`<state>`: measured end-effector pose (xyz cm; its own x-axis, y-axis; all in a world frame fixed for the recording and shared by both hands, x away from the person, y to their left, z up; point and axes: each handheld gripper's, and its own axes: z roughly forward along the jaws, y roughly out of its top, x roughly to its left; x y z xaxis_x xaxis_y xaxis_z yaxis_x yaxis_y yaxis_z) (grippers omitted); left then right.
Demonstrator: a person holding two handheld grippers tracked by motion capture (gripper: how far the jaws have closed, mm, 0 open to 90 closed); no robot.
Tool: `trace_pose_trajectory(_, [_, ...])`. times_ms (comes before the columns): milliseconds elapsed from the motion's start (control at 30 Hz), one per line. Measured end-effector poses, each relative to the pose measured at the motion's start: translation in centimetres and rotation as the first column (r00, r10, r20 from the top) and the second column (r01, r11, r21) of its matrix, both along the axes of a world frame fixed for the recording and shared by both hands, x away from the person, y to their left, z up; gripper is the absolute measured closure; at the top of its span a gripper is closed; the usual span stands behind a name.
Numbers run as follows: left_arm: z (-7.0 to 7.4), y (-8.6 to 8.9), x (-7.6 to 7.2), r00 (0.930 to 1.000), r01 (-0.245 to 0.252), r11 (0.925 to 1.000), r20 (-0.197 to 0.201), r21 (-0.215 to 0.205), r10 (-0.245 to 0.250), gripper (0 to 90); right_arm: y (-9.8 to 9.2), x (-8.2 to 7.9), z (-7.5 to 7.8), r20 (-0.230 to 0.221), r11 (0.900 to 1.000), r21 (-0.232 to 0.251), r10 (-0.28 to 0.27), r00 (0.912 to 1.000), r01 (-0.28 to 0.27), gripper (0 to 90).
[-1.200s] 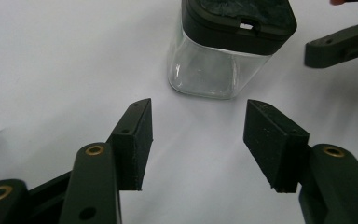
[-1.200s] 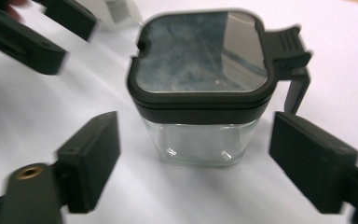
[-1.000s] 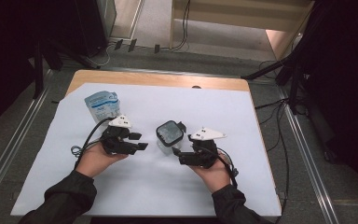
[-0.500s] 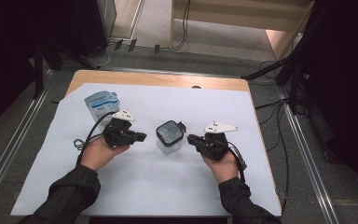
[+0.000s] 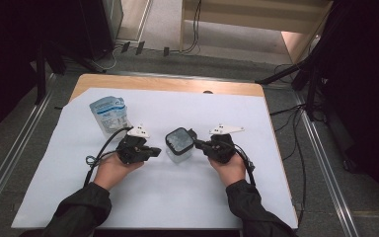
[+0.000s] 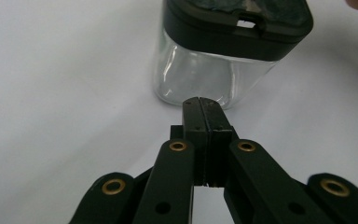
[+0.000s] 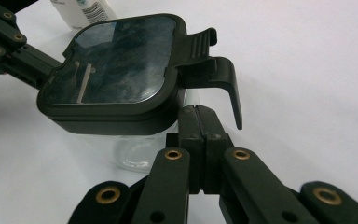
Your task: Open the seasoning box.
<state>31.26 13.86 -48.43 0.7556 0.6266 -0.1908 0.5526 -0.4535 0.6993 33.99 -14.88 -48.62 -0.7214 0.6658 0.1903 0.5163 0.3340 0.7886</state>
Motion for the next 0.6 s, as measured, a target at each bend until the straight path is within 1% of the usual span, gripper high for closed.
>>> trace_pose_trajectory(33, [0.03,-0.31,0.01,0.9999,-0.001,1.0000,0.014,-0.006,0.001,90.0,0.17,0.14,-0.16,0.004,1.000,-0.006,0.001,1.0000,-0.001,90.0])
trace_pose_trajectory(67, [0.03,-0.31,0.01,0.9999,-0.001,1.0000,0.014,-0.006,0.001,90.0,0.17,0.14,-0.16,0.004,1.000,-0.006,0.001,1.0000,-0.001,90.0])
trace_pose_trajectory(100, [0.03,-0.43,0.11,0.9998,-0.008,0.9997,0.016,-0.023,0.009,90.0,0.21,0.21,-0.27,0.003,1.000,-0.007,-0.001,1.0000,0.001,90.0])
trace_pose_trajectory(200, [-0.08,-0.61,0.19,0.9998,-0.011,0.9995,0.017,-0.028,0.012,90.0,0.25,0.20,-0.31,0.000,1.000,-0.001,-0.007,1.0000,0.007,90.0])
trace_pose_trajectory(233, [-0.10,-0.69,0.25,0.9998,-0.009,0.9996,0.016,-0.026,0.009,90.0,0.27,0.20,-0.33,0.012,1.000,-0.007,-0.005,0.9999,0.005,90.0])
trace_pose_trajectory(300, [-0.37,-1.07,0.34,0.9991,-0.010,0.9996,0.042,-0.027,0.011,90.0,0.29,0.13,-0.33,0.006,1.000,-0.004,-0.011,0.9999,0.011,90.0])
trace_pose_trajectory(367, [-0.46,-1.15,0.35,0.9990,-0.006,0.9997,0.045,-0.022,0.007,90.0,0.30,0.15,-0.34,0.003,1.000,-0.002,-0.011,0.9999,0.011,90.0])
trace_pose_trajectory(433, [-0.61,-1.26,0.47,0.9995,-0.006,0.9996,0.031,-0.028,0.007,90.0,0.33,0.07,-0.34,-0.001,1.000,0.000,-0.013,0.9999,0.013,90.0])
trace_pose_trajectory(533, [-0.62,-1.26,0.48,0.9993,-0.005,0.9997,0.038,-0.023,0.006,90.0,0.37,-0.01,-0.36,0.001,1.000,-0.002,-0.012,0.9999,0.012,90.0])
trace_pose_trajectory(600, [-0.61,-1.15,0.53,0.9995,-0.009,0.9996,0.031,-0.025,0.010,90.0,0.38,-0.11,-0.30,-0.007,1.000,-0.004,-0.012,0.9999,0.012,90.0])
